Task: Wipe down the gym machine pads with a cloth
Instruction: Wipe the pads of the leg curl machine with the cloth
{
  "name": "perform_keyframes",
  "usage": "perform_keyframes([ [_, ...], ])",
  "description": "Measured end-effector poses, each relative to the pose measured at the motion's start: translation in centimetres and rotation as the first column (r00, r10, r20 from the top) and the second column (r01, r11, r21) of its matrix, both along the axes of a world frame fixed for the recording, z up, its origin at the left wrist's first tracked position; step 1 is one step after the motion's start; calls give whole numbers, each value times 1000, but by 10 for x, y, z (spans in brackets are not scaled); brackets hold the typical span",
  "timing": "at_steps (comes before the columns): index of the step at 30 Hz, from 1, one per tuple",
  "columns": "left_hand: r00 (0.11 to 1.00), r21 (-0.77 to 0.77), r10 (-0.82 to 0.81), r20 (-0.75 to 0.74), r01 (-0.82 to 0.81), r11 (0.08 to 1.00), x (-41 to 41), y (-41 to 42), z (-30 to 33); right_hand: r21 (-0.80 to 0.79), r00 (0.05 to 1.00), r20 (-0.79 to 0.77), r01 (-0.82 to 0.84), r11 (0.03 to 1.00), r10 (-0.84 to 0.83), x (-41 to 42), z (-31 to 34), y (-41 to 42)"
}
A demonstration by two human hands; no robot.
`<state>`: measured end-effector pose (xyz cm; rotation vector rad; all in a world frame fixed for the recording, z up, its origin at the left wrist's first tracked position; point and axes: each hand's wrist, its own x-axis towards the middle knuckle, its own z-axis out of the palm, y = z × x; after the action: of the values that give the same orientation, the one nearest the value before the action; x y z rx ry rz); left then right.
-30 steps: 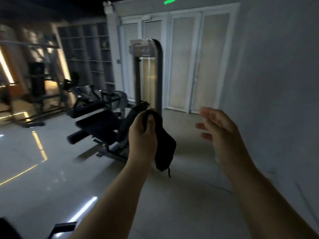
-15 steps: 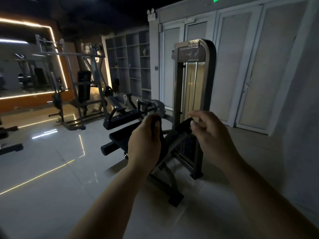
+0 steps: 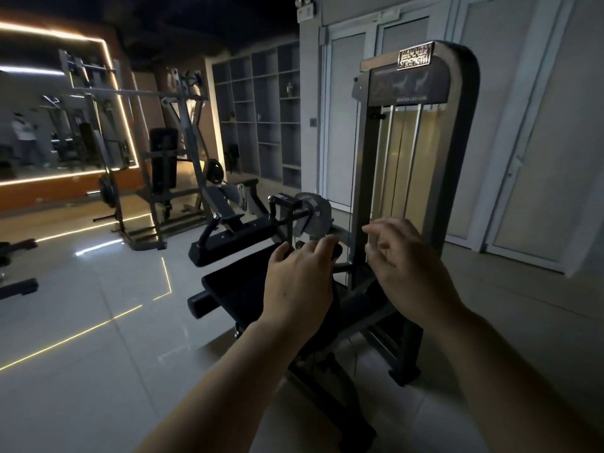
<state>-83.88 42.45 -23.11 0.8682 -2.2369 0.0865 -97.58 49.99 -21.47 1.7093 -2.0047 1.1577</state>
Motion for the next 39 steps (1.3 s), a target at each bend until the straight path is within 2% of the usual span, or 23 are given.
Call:
perform_keyframes([
  [5,997,-31,40,59,-38,999,-54,-110,16,1,998,-61,26,1000,-25,-55,13,-118],
  [9,999,-20,37,36,-36,999,-79,-183,15,37,999,-32,-13,999,14,-79,8,-190],
  [13,1000,-14,0,2,0,1000,-102,-246,3,72,998,-52,29,997,-25,-100,-1,-243],
  [19,985,54,-170,-22,171,984,-146,-333,-22,134,984,-26,177,975,-175,-131,-32,-301],
  [22,943,84,-333,-7,332,939,-172,-372,-35,188,950,-9,308,933,-311,-142,-44,-323],
  [26,823,126,-566,-47,567,814,-214,-409,-48,231,852,36,501,834,-522,-153,-43,-337],
  [30,693,93,-715,-92,721,687,-254,-412,-59,239,687,96,687,686,-720,-159,-41,-321],
  [35,601,62,-771,-210,795,603,-318,-390,-67,325,504,121,794,513,-856,-149,-57,-280],
  [39,526,141,-811,-257,850,507,-365,-352,-93,331,396,164,841,429,-903,-150,-72,-247],
])
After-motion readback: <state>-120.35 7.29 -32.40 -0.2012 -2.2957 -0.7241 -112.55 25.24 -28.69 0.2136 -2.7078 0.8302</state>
